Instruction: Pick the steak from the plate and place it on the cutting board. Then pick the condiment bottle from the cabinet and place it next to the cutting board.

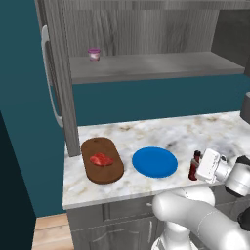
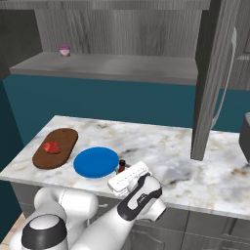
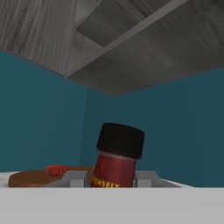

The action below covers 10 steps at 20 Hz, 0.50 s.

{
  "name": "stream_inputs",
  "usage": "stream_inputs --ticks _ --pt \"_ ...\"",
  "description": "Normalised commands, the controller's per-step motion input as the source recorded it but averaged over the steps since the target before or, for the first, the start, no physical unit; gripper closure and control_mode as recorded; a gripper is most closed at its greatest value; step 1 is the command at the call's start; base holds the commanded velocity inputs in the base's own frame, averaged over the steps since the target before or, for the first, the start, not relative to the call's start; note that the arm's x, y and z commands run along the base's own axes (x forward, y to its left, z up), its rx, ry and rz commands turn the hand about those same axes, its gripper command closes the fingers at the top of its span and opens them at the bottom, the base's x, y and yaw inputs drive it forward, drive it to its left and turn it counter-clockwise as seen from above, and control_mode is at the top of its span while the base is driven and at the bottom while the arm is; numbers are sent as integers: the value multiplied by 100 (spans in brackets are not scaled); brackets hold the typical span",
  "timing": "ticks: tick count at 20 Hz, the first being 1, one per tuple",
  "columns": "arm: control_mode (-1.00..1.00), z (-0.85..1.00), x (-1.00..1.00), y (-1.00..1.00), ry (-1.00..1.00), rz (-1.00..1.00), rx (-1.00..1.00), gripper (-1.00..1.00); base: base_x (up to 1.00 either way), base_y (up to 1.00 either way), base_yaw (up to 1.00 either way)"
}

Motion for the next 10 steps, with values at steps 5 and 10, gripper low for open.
stream_inputs --ticks 5,10 --pt "-100 -19 0 8 -1 0 0 100 0 0 0" --pt "-100 -17 0 8 -2 0 0 100 0 0 0"
